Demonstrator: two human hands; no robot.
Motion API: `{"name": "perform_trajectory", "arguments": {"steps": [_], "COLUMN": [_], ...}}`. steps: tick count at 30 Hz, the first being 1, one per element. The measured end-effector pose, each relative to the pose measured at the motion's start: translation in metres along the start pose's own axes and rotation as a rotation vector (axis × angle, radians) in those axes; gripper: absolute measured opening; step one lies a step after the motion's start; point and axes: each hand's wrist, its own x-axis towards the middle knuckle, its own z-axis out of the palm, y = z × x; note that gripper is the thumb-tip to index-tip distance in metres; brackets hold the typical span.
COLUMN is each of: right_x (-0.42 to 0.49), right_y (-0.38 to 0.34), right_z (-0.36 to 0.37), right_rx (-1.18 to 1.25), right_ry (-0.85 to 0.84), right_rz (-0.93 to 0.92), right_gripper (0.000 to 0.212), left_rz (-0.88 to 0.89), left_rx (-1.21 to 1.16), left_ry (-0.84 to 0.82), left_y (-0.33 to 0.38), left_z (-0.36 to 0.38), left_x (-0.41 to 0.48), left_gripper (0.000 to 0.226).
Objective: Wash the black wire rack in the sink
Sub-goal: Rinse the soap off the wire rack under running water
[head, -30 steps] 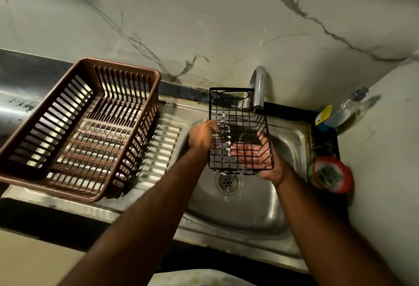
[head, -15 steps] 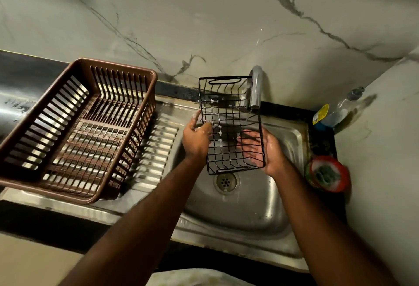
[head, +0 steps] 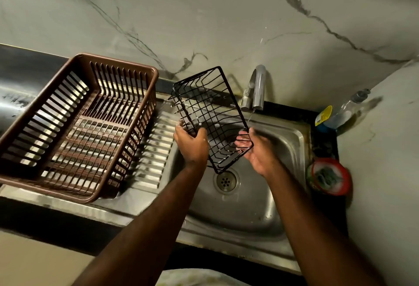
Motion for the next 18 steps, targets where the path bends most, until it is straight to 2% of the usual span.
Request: {"name": "perform_trajectory", "arguments": {"steps": [4,7,11,14,18], "right_x": [0.005,0.002,0.002,0.003,0.011], "right_y": [0.004,-0.003,-0.017,-0.029,-0.041], "right_z": [0.006,0.01,0.018,0.024,0.021], "right_rx": [-0.357,-0.579,-0.58,-0.501,-0.588], "right_ry": [0.104,0.063,0.077,0.126,0.105], "right_rz": [-0.218,-0.334,-0.424,-0.446,-0.393], "right_gripper": [0.023,0.027,0.025,0.003,0.02], "left_rz": [0.082,0.13,0.17,0.156,0.139], "left_rx": [0.211,0.375,0.485,0.495,0.497], "left_ry": [0.026,0.017,-0.027,-0.036,-0.038], "left_y": [0.018,0.028,0.043,0.048,0.045], "left_z": [0.001,0.001,0.004,0.009,0.012], "left_x": [0.001,0.007,0.01,0.011,0.011], "left_gripper": [0.077,0.081,0.082,0.077,0.076]}}
